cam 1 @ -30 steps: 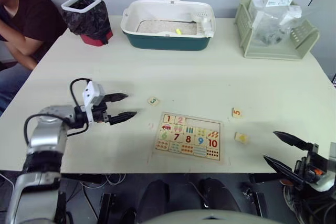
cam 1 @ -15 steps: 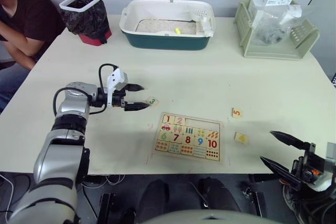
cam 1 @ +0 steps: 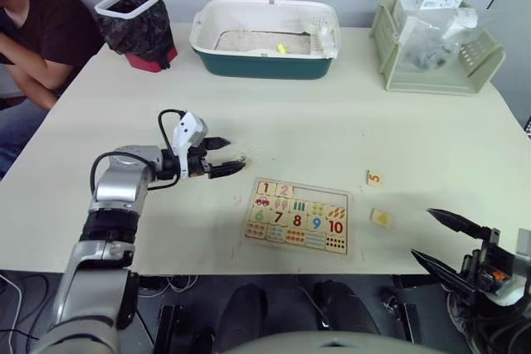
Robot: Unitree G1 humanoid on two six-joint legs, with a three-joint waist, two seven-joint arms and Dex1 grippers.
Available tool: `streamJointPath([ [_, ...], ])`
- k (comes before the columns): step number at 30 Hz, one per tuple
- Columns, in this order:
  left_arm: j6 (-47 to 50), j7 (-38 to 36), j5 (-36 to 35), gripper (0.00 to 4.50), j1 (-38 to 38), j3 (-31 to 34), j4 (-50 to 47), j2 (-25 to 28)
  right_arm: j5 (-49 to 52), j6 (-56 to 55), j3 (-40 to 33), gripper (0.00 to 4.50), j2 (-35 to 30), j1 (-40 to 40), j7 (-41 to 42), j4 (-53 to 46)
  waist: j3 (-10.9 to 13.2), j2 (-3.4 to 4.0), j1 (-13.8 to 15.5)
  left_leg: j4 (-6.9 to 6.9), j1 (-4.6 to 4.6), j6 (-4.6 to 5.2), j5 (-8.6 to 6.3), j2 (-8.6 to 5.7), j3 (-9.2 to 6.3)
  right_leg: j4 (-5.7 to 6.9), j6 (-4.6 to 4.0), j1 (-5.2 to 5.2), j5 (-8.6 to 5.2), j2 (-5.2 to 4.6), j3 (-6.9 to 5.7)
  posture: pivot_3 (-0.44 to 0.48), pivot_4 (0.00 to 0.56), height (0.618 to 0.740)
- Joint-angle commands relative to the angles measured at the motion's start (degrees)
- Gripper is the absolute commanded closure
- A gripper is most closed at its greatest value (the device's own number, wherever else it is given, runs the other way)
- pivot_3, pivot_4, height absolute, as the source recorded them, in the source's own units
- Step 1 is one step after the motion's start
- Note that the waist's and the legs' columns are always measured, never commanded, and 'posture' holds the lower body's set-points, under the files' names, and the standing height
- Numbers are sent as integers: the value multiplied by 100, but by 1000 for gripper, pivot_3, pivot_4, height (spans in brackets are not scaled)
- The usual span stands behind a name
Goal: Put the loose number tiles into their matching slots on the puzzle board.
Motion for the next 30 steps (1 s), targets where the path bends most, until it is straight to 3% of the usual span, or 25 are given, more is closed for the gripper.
streamJointPath([
  [1,367,451,-68,20,121,36,-780,-32,48,-56,-77,0,-85,-83,35,-86,0,0,6,4,1,0,0,-1,0,0,-4,2,-3,-1,0,0,150,740],
  [10,912,1393,116,20,204,-171,-1038,-322,20,-67,-63,0,-143,-146,131,-28,0,0,-6,7,4,0,0,-3,2,0,-17,6,-9,0,1,0,150,740],
  [23,806,1534,260,20,266,-515,-752,-396,-52,-131,-86,0,-107,-166,121,-1,-1,1,-4,6,6,0,0,-3,3,0,-20,6,-11,0,2,0,150,740],
  [26,794,1528,287,705,345,-568,-728,-406,-64,-149,-94,0,-120,-150,117,0,-2,2,-2,6,6,0,0,-4,3,0,-21,7,-11,-1,2,0,150,740],
  [30,787,1523,272,2532,538,-543,-840,-358,-67,-150,-98,0,-128,-136,112,-27,-3,5,-5,6,6,0,0,-4,4,0,-21,7,-11,-2,2,0,150,740],
])
